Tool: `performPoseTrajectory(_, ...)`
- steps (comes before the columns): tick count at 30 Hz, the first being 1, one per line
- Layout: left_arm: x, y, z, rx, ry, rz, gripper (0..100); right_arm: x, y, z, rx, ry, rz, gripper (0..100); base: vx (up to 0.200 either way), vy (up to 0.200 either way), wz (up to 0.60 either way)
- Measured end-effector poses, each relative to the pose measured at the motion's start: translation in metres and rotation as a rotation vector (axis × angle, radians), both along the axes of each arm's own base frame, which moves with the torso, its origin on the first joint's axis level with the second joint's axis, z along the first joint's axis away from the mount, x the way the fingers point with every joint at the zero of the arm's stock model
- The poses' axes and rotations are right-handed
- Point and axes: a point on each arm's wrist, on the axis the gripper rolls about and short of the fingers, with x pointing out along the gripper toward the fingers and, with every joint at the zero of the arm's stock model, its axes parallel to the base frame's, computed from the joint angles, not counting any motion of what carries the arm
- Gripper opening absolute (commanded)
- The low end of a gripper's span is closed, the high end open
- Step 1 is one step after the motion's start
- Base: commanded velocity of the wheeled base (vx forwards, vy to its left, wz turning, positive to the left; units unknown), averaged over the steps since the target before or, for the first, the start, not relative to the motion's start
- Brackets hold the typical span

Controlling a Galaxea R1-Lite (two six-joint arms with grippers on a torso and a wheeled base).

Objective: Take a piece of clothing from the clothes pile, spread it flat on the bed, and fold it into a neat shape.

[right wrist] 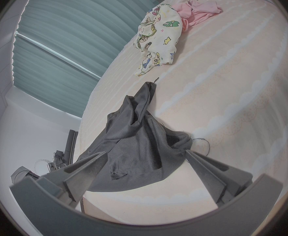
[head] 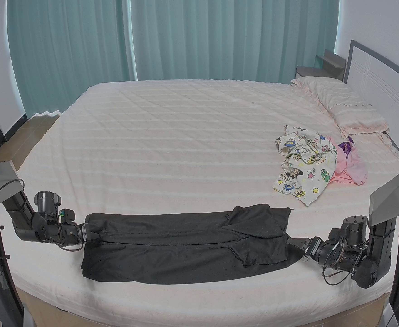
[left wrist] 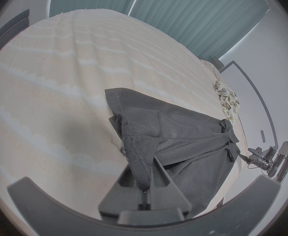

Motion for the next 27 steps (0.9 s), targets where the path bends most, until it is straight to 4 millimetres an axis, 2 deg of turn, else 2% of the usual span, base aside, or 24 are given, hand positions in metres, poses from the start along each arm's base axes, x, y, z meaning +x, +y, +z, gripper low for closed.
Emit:
performPoseTrajectory(8, -0.002, 0.01, 0.009, 0.018, -0.015, 0.038, 0, 0.0, 0.0, 0.0, 0.0, 0.0, 0.0, 100, 0.0, 0.0, 0.0)
performPoseTrajectory(27, -0.003, 0.029, 0.011, 0.024, -0.029, 0.094, 0, 0.0, 0.0, 0.0, -0.001, 0.0, 0.0, 100, 0.0, 0.0, 0.0)
